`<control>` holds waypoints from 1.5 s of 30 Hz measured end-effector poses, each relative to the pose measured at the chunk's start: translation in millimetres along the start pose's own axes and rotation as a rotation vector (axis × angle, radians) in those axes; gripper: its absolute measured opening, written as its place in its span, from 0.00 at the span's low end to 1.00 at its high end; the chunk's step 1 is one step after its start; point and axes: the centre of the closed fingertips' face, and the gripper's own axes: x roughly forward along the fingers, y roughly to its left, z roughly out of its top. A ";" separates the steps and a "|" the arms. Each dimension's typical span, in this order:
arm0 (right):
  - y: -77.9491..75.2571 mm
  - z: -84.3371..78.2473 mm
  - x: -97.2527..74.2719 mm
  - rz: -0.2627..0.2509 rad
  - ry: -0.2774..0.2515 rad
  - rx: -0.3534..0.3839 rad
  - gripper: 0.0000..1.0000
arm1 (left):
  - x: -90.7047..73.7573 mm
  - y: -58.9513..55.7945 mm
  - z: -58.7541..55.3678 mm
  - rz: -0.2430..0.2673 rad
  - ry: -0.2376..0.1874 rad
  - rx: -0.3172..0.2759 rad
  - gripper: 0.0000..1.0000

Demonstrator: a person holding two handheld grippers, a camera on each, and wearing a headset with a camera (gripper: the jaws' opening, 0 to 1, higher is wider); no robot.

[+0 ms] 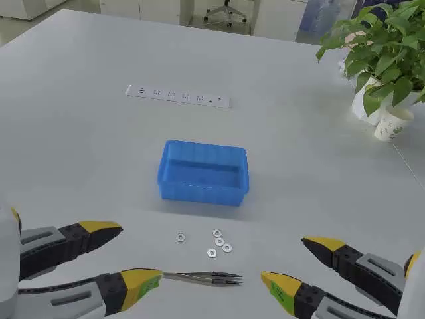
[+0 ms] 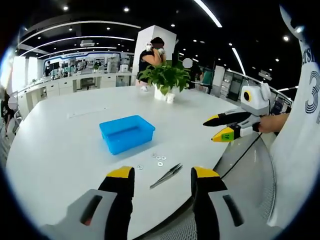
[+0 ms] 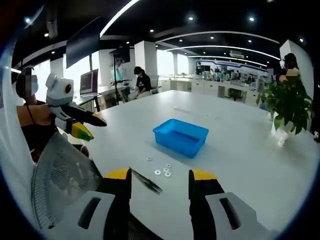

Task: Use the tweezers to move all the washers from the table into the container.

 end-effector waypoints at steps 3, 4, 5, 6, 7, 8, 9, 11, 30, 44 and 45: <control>0.0 -0.8 -0.3 -0.001 0.001 0.002 0.47 | 0.8 -1.1 -0.8 -0.005 0.006 0.003 0.49; -0.2 -0.9 -0.3 -0.002 0.000 0.003 0.46 | 1.0 -1.5 -0.6 -0.006 0.006 0.005 0.49; -0.5 -1.4 -0.3 -0.002 0.002 0.005 0.46 | 1.1 -1.7 -0.2 -0.007 0.006 0.006 0.49; -0.6 -1.4 -0.2 -0.002 0.001 0.005 0.46 | 1.4 -1.9 0.3 -0.008 0.005 0.006 0.49; -0.8 -1.2 -0.2 -0.004 0.001 0.005 0.46 | 1.5 -1.9 0.5 -0.008 0.005 0.007 0.49; -0.9 -1.1 -0.2 -0.005 0.001 0.004 0.46 | 1.6 -1.7 0.9 -0.007 0.005 0.009 0.49; -0.9 -0.8 -0.2 -0.005 0.000 0.004 0.46 | 1.6 -1.5 1.1 -0.007 0.005 0.009 0.49; -0.9 -0.5 -0.2 -0.005 -0.002 0.005 0.46 | 1.8 -1.4 1.0 -0.008 0.006 0.008 0.49; 0.2 -5.2 -0.1 0.002 0.009 0.002 0.46 | 4.0 -3.7 -4.7 -0.006 0.027 0.028 0.47; 2.9 -16.6 11.8 0.044 0.075 -0.067 0.43 | 16.1 -0.6 -20.0 -0.020 0.077 0.034 0.46; 3.1 -16.8 12.9 0.047 0.078 -0.074 0.42 | 16.5 0.5 -21.3 -0.019 0.084 0.038 0.46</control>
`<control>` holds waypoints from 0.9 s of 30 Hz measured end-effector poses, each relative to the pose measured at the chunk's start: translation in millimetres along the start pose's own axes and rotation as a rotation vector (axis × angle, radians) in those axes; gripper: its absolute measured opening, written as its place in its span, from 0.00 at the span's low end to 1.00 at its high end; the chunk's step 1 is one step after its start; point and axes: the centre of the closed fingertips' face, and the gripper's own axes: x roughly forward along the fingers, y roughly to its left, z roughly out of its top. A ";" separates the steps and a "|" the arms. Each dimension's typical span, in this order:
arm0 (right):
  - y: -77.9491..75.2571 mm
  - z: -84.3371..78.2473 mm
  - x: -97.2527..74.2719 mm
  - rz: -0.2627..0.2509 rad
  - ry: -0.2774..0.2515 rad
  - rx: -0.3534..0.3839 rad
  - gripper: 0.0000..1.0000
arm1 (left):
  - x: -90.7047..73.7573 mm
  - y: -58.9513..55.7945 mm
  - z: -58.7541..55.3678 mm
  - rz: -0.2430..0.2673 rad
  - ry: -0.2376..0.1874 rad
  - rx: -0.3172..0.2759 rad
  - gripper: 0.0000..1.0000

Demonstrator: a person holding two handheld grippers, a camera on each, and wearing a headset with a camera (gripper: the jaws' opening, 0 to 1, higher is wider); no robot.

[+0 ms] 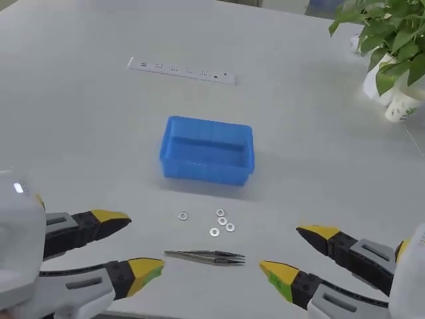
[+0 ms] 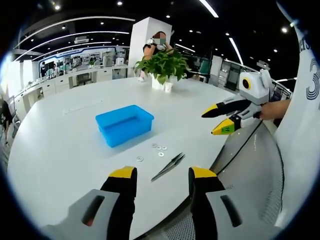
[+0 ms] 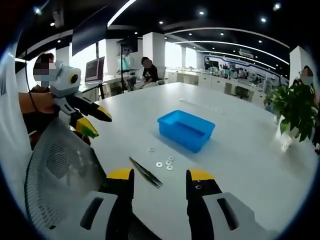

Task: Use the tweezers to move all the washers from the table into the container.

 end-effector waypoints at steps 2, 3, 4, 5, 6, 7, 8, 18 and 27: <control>-0.4 0.1 2.8 0.005 0.004 -0.012 0.42 | 0.8 1.9 -1.1 0.000 0.005 0.002 0.46; -1.0 -0.1 4.6 0.008 0.008 -0.018 0.42 | 1.1 2.7 -1.3 0.000 0.005 0.001 0.46; -1.4 -0.5 5.7 0.009 0.012 -0.022 0.42 | 1.6 3.7 -1.3 0.001 0.004 0.000 0.46; -1.8 -1.1 6.9 0.010 0.017 -0.027 0.42 | 2.1 4.6 -1.4 0.002 0.004 -0.003 0.46; -2.4 -1.8 8.4 0.011 0.022 -0.035 0.42 | 3.0 5.4 -1.3 0.002 0.003 -0.005 0.46; -2.5 -2.4 9.3 0.014 0.026 -0.042 0.42 | 3.7 6.1 -1.2 0.002 0.002 -0.005 0.45; -2.6 -2.9 10.7 0.018 0.030 -0.053 0.41 | 4.8 6.8 -1.1 0.003 0.003 -0.005 0.45; 2.5 -16.1 37.7 0.105 0.110 -0.203 0.40 | 14.9 6.7 3.9 -0.013 -0.035 -0.040 0.39; 23.0 -43.1 66.1 0.239 0.204 -0.353 0.37 | 29.7 7.5 -9.8 -0.060 0.029 0.033 0.38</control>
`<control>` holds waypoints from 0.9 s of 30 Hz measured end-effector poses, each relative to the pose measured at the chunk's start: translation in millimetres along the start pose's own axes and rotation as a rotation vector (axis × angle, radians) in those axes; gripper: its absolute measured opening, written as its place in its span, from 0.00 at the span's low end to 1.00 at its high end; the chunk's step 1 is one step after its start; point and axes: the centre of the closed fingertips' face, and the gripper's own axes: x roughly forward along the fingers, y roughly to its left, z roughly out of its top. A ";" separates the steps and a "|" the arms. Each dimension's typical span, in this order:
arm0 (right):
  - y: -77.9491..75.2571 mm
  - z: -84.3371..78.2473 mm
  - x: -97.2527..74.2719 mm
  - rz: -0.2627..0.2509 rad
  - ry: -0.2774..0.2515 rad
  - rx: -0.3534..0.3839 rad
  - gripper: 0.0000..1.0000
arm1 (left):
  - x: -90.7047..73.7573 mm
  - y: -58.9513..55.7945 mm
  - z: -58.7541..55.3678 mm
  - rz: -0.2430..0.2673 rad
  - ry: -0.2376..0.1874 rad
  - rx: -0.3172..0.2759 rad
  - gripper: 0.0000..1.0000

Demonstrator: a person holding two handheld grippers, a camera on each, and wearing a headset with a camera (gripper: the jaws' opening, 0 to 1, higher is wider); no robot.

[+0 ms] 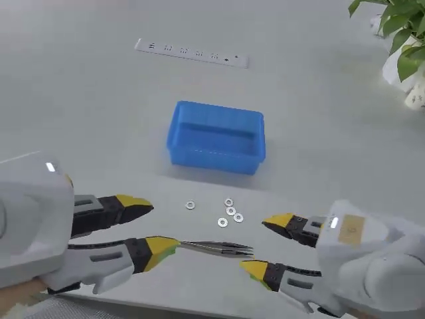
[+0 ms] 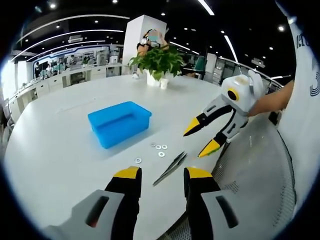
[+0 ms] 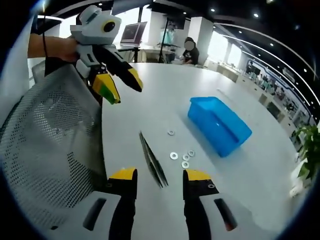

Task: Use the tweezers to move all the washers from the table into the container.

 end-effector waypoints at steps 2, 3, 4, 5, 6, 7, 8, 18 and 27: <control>3.0 -1.6 7.0 0.019 0.008 -0.026 0.35 | 4.6 1.2 -3.4 -0.007 0.005 0.008 0.38; 3.7 -1.9 10.0 0.023 0.009 -0.032 0.33 | 6.5 1.5 -4.5 -0.010 0.005 0.011 0.38; 4.4 -2.3 12.2 0.031 0.013 -0.038 0.32 | 9.0 0.6 -5.9 -0.019 0.008 0.018 0.36; 3.9 -2.9 14.8 0.035 0.016 -0.042 0.32 | 12.6 -2.1 -9.6 -0.040 0.027 0.046 0.35; 3.5 -3.2 16.8 0.039 0.017 -0.042 0.32 | 15.5 -4.8 -13.1 -0.060 0.046 0.075 0.34; 3.0 -3.3 18.3 0.042 0.019 -0.041 0.31 | 18.2 -6.9 -16.0 -0.075 0.061 0.105 0.33; 2.3 -4.0 20.7 0.048 0.023 -0.044 0.31 | 21.2 -9.0 -19.1 -0.091 0.077 0.135 0.33; 5.3 -12.5 33.5 0.117 0.072 -0.100 0.24 | 57.7 -16.3 -32.6 -0.174 0.173 0.300 0.33; 4.6 -11.6 39.1 0.140 0.079 -0.118 0.21 | 73.0 -12.7 -42.1 -0.206 0.230 0.342 0.29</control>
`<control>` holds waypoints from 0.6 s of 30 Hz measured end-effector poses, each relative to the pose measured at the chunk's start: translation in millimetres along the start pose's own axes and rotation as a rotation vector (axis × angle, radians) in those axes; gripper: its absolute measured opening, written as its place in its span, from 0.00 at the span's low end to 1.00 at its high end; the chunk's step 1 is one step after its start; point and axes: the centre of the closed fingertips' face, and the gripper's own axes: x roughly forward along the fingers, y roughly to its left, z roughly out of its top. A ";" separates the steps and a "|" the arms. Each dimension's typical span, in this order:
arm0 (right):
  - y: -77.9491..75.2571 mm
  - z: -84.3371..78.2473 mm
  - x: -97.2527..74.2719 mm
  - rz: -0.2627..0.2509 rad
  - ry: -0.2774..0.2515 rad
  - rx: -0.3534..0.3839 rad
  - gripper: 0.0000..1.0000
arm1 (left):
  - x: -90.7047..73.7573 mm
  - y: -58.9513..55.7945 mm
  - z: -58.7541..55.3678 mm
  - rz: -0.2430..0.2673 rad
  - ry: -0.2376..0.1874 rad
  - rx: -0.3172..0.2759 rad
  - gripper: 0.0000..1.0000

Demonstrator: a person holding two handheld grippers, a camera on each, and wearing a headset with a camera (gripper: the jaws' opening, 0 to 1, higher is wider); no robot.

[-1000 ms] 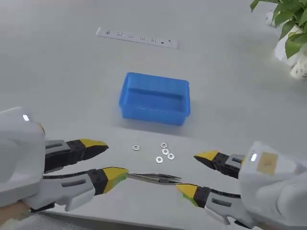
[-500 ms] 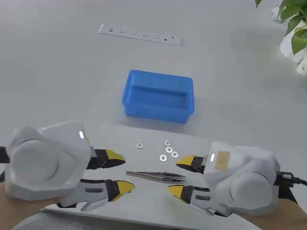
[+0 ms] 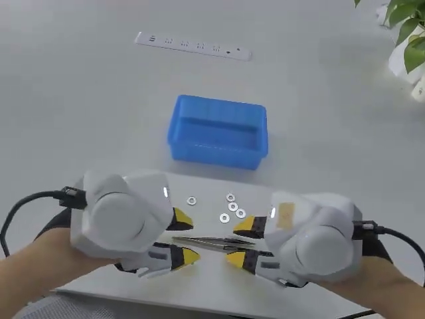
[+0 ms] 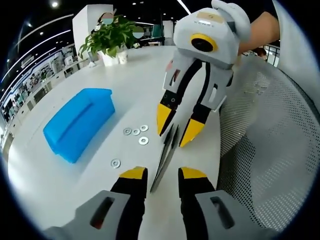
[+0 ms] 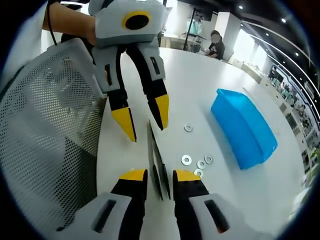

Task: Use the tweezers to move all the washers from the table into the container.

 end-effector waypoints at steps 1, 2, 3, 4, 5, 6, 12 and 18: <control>0.4 0.6 0.5 0.006 -0.001 -0.001 0.21 | -0.2 -0.6 0.1 -0.003 -0.001 0.001 0.29; 0.6 1.0 0.8 0.009 -0.002 -0.002 0.20 | 0.0 -0.9 0.4 -0.006 -0.002 0.003 0.29; 0.7 1.1 1.2 0.010 0.000 -0.003 0.20 | 0.4 -1.2 0.6 -0.008 -0.003 0.004 0.28; 0.8 1.1 1.5 0.011 0.001 -0.003 0.20 | 0.9 -1.1 0.0 -0.010 0.000 0.005 0.28; 1.1 0.9 1.9 0.014 0.004 -0.001 0.19 | 1.7 -1.4 -1.5 -0.012 0.007 0.007 0.28; 1.3 1.2 2.2 0.016 0.003 -0.001 0.18 | 2.1 -1.4 -2.6 -0.014 0.014 0.010 0.27; 1.7 1.0 4.0 0.028 0.011 0.000 0.17 | 5.4 -4.4 -2.5 -0.037 0.022 0.027 0.25; 2.1 1.4 5.3 0.039 0.013 0.003 0.15 | 9.0 -2.3 -3.1 -0.040 0.029 0.030 0.25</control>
